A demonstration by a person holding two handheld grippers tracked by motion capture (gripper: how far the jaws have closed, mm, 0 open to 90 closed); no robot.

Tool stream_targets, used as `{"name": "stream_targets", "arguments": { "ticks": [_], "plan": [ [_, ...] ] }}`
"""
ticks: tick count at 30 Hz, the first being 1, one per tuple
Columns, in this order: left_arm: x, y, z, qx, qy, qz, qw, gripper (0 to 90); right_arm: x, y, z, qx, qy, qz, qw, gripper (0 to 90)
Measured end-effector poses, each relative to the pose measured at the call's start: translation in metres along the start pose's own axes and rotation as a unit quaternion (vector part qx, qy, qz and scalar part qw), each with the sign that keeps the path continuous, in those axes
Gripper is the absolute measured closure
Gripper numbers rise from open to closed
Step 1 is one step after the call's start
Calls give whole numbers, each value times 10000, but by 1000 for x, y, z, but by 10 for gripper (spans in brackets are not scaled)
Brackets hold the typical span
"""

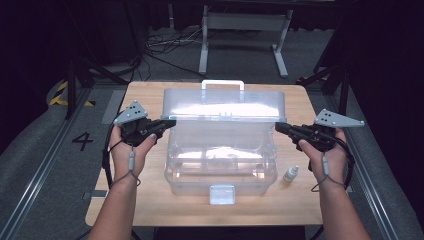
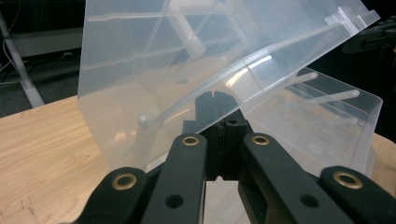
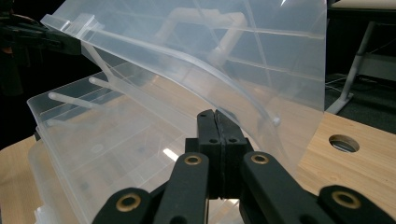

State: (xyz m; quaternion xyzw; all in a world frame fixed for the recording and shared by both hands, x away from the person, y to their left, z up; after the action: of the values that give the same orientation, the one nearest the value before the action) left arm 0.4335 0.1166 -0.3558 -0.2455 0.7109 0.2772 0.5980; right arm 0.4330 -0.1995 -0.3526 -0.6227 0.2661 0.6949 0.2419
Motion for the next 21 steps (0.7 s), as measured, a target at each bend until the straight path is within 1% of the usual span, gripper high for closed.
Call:
{"name": "stream_targets", "arguments": {
  "ticks": [5,9,14,18,21],
  "plan": [
    [-2,-2,2,-15,-26,-28,10000,895,-4,-2,-2,34,4,-20,10000,900],
    [-4,-4,3,-61,-105,-34,9999,894,-6,-4,-3,64,-21,-46,10000,900],
    [-4,-5,4,-49,-86,-43,9999,893,-7,-3,-3,70,-12,-45,10000,900],
    [-5,-5,4,-25,-62,-39,10000,894,-7,2,0,99,38,9,9999,892],
    [-6,-6,5,-16,-60,-34,10000,894,-9,11,0,233,119,-18,9997,832]
  ]
}}
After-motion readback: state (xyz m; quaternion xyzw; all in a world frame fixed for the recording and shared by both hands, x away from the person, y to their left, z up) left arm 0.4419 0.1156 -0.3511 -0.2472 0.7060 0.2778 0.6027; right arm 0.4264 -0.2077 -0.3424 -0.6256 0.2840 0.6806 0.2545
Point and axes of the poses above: each handheld gripper's, and its own axes: y roughly backward along the jaws, x roughly out of its underside, z roughly to its left, the point moved 10 cm from there along -y, roughly forward along the jaws, and after that the axes turned 13 degrees about -z, right-handed, at the moved point
